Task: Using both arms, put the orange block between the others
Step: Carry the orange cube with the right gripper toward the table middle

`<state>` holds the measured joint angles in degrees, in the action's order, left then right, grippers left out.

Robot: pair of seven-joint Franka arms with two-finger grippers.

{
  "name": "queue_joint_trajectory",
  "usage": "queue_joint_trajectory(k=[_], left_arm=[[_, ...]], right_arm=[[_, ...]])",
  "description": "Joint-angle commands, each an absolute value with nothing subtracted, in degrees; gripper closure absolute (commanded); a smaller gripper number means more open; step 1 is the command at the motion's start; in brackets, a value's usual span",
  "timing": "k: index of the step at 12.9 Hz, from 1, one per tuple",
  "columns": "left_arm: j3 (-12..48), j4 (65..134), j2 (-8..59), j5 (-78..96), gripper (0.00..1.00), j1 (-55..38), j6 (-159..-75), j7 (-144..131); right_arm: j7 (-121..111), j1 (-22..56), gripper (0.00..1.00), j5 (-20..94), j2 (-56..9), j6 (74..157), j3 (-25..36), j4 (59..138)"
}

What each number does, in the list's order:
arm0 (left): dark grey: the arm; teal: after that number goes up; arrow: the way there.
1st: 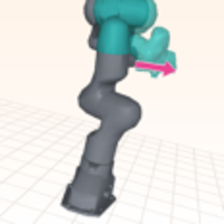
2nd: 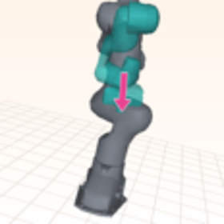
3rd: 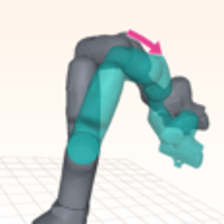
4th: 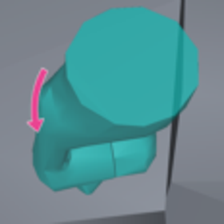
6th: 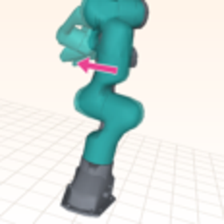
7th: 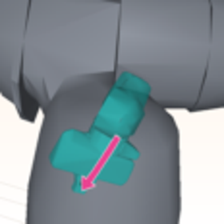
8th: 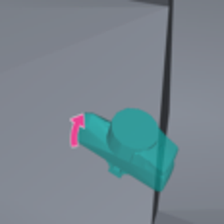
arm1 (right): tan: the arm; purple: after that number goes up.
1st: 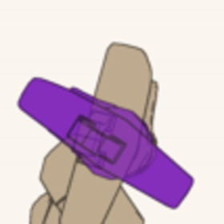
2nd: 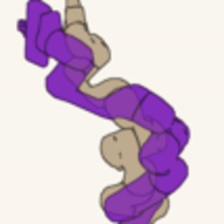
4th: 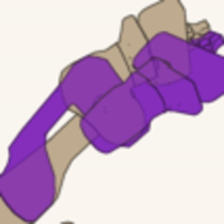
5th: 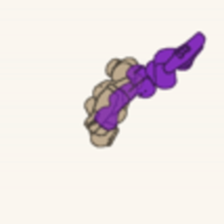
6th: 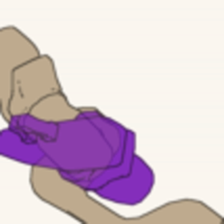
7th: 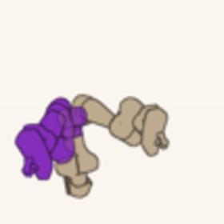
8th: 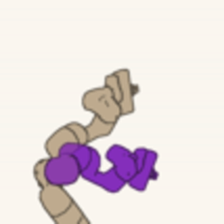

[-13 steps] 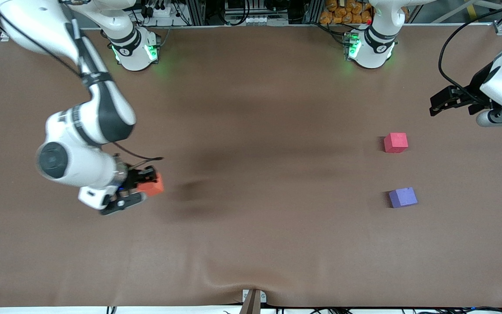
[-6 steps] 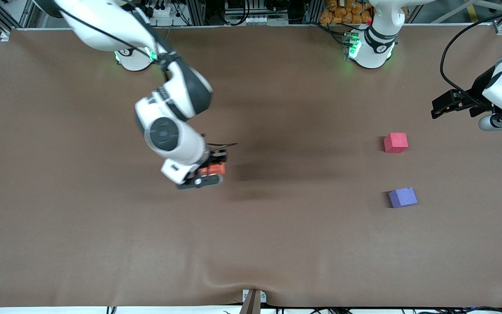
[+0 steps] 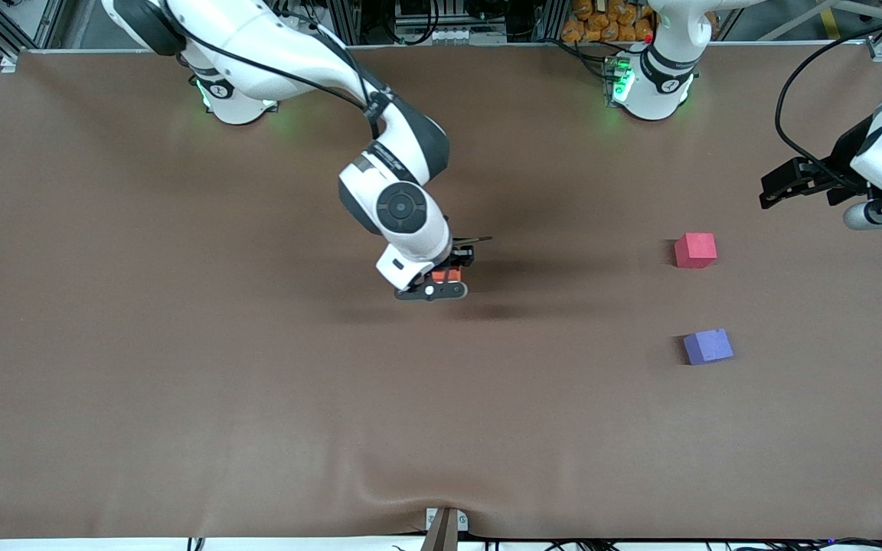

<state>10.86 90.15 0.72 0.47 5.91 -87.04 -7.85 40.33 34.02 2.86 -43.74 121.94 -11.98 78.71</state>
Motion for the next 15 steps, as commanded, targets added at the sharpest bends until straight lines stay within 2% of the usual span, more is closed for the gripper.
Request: queue_joint_trajectory(k=[1, 5, 6, 7, 8, 13, 15], left_arm=[[11.1, 90.1, 0.3, -0.2, 0.0, 6.6, -87.2, -7.2], [11.2, 90.1, 0.4, -0.1, 0.0, 7.6, -87.3, -7.1], [11.2, 90.2, 0.6, -0.1, 0.0, 7.7, -87.3, -7.1], [11.2, 90.2, 0.7, -0.1, 0.0, 7.6, -87.3, -7.3], [11.2, 90.2, 0.6, -0.1, 0.0, 7.6, -87.3, -7.4], [11.8, 89.9, 0.8, 0.5, 0.0, 7.0, -87.3, -7.8], [13.4, 89.8, 1.8, 0.4, 0.0, 4.9, -87.4, -12.9]], right_arm=[[41.1, 35.9, 1.0, 1.7, -47.1, 121.9, -9.1, 75.2], [41.1, 38.1, 1.0, 1.5, -50.4, 122.3, -6.8, 73.0], [41.0, 38.1, 0.74, 1.3, -50.6, 122.3, -6.7, 73.0], [41.0, 38.1, 0.08, -0.1, -50.7, 122.3, -6.8, 73.0], [41.0, 38.1, 0.0, -2.1, -50.6, 122.3, -6.8, 73.2], [41.0, 37.5, 0.0, -1.8, -47.5, 121.0, -7.0, 73.1], [41.0, 36.9, 0.0, -1.7, -43.7, 115.6, -6.9, 73.1]])
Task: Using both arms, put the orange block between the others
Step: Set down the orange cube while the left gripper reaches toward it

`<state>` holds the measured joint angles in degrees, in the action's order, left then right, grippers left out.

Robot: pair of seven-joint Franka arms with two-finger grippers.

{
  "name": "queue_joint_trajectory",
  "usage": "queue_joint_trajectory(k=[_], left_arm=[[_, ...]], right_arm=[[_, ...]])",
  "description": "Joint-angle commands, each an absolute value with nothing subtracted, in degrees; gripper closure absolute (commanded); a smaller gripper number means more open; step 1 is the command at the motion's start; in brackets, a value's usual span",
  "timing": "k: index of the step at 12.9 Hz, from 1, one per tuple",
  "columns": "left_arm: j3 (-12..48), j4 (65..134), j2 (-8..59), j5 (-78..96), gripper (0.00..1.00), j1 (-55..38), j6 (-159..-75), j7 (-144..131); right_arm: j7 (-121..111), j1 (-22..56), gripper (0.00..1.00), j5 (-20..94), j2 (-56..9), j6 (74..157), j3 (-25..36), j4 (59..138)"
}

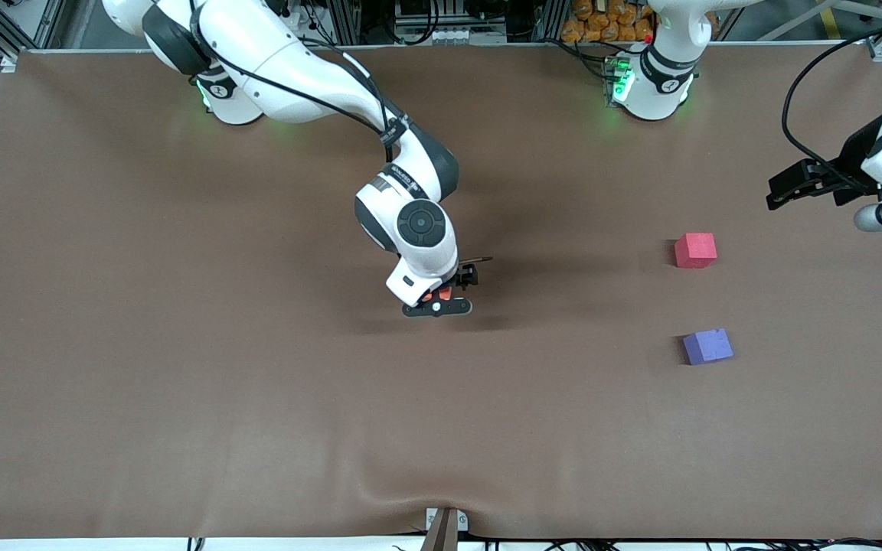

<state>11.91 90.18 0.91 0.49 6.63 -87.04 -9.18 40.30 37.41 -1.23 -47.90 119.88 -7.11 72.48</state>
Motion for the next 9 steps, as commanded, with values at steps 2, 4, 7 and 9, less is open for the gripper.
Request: queue_joint_trajectory(k=[2, 4, 7, 9], left_arm=[[15.1, 89.8, 3.0, 0.3, 0.0, 2.7, -89.2, -16.9], [16.2, 89.7, 5.3, 0.1, 0.0, -0.7, -92.6, -21.1], [16.2, 86.1, 11.0, 0.0, 0.0, -7.8, -94.4, -28.2], [16.1, 82.1, 16.5, -0.8, 0.0, -14.0, -95.7, -32.8]], right_arm=[[40.3, 33.5, 0.0, -1.7, -40.7, 112.3, -7.1, 73.2], [32.9, 28.6, 0.0, -1.7, -38.4, 107.7, -7.1, 73.7], [23.7, 18.9, 0.0, -1.8, -34.6, 105.5, -6.9, 76.6], [20.5, 13.0, 0.0, -2.3, -31.5, 105.6, -6.9, 79.9]])
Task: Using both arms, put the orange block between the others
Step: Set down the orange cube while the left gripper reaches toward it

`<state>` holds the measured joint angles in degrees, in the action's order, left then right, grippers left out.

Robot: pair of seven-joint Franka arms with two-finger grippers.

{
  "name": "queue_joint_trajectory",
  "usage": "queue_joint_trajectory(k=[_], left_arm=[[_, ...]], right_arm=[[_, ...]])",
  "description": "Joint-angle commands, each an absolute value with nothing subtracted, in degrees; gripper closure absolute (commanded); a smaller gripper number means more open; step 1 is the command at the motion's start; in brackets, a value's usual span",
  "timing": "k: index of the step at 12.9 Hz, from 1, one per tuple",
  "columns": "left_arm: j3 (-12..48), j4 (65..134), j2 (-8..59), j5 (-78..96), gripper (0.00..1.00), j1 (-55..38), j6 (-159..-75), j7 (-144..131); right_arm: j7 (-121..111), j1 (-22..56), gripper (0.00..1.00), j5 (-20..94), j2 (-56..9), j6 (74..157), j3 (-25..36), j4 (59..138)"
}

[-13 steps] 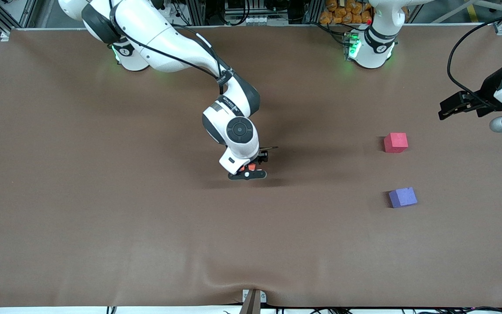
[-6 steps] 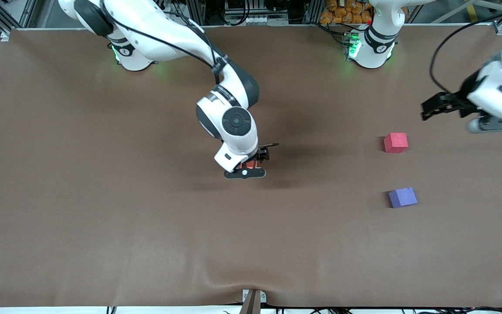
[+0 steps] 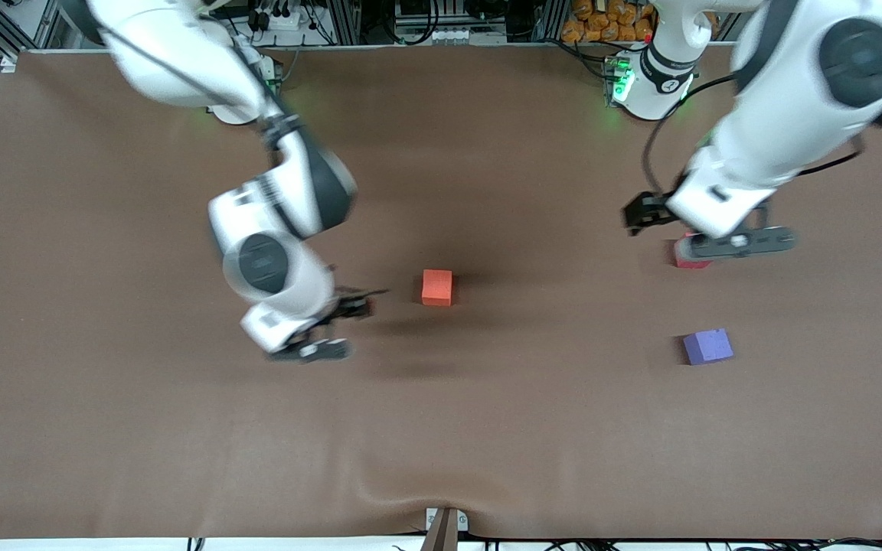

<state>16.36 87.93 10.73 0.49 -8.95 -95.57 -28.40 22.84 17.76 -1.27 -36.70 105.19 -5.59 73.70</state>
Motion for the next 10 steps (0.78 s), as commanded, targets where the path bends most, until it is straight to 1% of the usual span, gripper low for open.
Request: queue_joint_trajectory(k=[1, 4, 6, 8, 10], left_arm=[[16.1, 81.3, 18.8, -1.1, 0.0, -16.4, -97.7, -36.4], [15.9, 81.0, 24.1, -1.1, 0.0, -20.4, -105.1, -42.4], [15.4, 78.8, 28.9, -1.3, 0.0, -23.6, -109.0, -42.5], [14.5, 75.8, 33.5, -1.4, 0.0, -27.2, -111.4, -43.3], [12.8, 75.7, 37.1, -1.5, 0.0, -31.1, -118.0, -46.6]], right_arm=[[18.2, 10.5, 0.0, -2.4, -29.8, 105.5, -6.9, 80.8], [10.3, 4.2, 0.0, -2.4, -25.2, 105.3, -6.9, 83.2], [5.5, 1.2, 0.0, -2.3, -21.2, 104.5, -6.9, 85.2], [1.8, -0.5, 0.0, -2.4, -16.6, 103.6, -6.9, 87.6], [0.1, -1.8, 0.0, -2.7, -13.1, 100.4, -6.8, 87.7]])
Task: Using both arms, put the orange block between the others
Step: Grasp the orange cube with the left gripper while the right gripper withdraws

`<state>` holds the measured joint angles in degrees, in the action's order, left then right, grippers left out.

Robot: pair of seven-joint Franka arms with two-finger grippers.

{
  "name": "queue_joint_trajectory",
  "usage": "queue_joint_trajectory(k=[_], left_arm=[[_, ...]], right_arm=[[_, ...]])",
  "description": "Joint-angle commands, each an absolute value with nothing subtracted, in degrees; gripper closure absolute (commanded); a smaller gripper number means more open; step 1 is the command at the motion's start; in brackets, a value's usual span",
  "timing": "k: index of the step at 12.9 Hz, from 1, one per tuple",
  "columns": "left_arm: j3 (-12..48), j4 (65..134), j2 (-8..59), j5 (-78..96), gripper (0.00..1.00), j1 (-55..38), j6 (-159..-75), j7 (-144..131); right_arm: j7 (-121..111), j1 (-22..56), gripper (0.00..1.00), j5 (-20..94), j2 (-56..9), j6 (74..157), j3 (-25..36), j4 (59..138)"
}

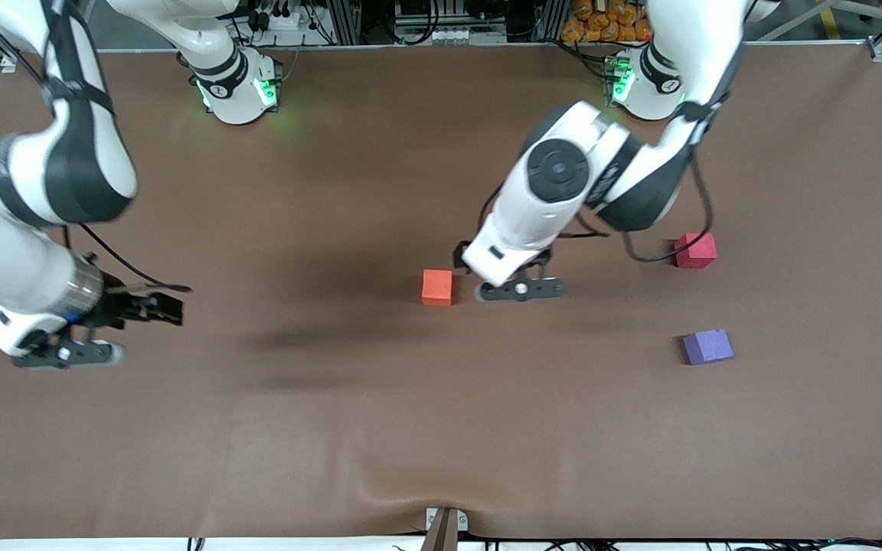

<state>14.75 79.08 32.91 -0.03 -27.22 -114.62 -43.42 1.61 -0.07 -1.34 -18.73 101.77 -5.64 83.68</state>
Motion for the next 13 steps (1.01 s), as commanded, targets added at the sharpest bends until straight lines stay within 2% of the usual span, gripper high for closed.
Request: queue_joint_trajectory(k=[1, 3, 5, 10, 13], left_arm=[[11.0, 75.7, 38.7, -1.5, 0.0, -33.4, -121.0, -47.6], [7.8, 75.7, 42.2, -1.4, 0.0, -37.8, -125.6, -47.8], [5.2, 75.8, 44.2, -2.7, 0.0, -41.3, -126.0, -47.4], [4.6, 75.8, 47.5, -4.5, 0.0, -42.5, -127.7, -47.9], [4.6, 75.8, 48.4, -4.5, 0.0, -43.0, -128.0, -47.9]], right_arm=[[0.0, -2.5, 0.0, -3.3, -11.4, 99.2, -6.8, 87.6], [-0.1, -3.8, 0.0, -3.6, -9.0, 95.7, -6.9, 87.2], [-1.1, -4.3, 0.0, -3.5, -7.5, 93.4, -6.9, 86.7], [-4.2, -5.1, 0.0, -2.5, -3.1, 88.0, -6.8, 86.7], [-4.5, 0.2, 0.0, -2.5, -0.1, 85.8, -0.3, 86.7]])
